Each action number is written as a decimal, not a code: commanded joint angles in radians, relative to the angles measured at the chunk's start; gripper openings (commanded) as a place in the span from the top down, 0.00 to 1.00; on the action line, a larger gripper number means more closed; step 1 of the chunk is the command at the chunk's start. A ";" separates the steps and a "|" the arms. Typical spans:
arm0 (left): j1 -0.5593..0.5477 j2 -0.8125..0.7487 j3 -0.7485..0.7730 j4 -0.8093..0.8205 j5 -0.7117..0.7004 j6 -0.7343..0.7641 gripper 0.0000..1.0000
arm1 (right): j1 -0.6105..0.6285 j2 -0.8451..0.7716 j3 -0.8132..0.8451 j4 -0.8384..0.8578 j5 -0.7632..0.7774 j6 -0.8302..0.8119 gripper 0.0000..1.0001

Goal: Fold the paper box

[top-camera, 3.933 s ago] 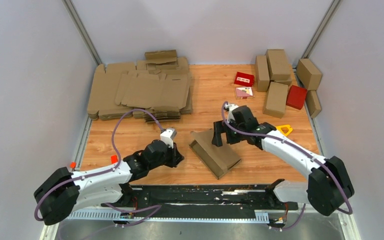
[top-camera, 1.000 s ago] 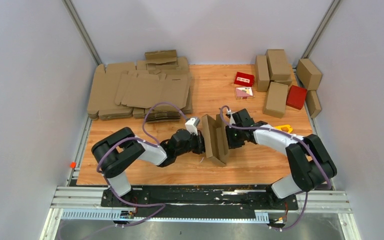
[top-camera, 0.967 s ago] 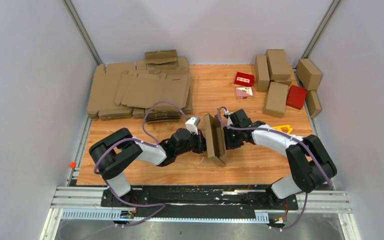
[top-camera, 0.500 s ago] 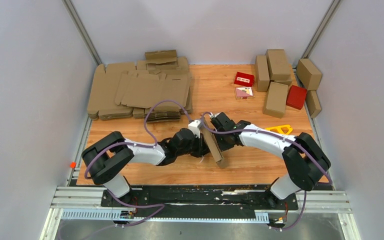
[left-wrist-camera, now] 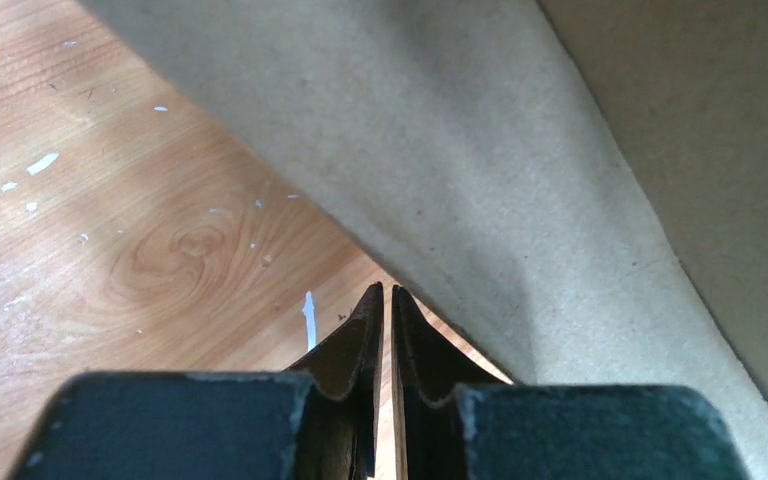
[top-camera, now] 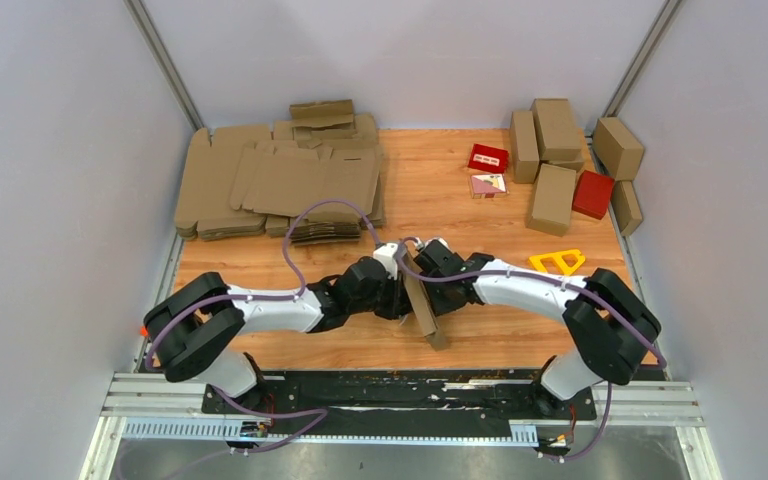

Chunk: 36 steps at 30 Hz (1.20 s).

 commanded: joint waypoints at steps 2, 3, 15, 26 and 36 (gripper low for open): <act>-0.006 -0.090 -0.011 0.007 -0.020 -0.002 0.86 | -0.007 -0.085 -0.038 0.090 -0.125 0.003 0.74; -0.006 -0.103 -0.023 0.008 -0.029 -0.005 0.86 | -0.026 -0.102 -0.048 0.094 -0.156 0.000 0.72; -0.006 -0.188 -0.055 -0.011 -0.052 -0.005 0.85 | -0.201 -0.281 -0.150 0.140 -0.361 -0.014 0.58; -0.006 -0.173 -0.044 0.014 -0.027 -0.004 0.85 | -0.227 -0.400 -0.132 0.133 -0.459 -0.005 0.52; -0.006 -0.165 -0.040 0.022 -0.008 -0.009 0.85 | -0.322 -0.465 -0.200 0.209 -0.616 0.042 0.40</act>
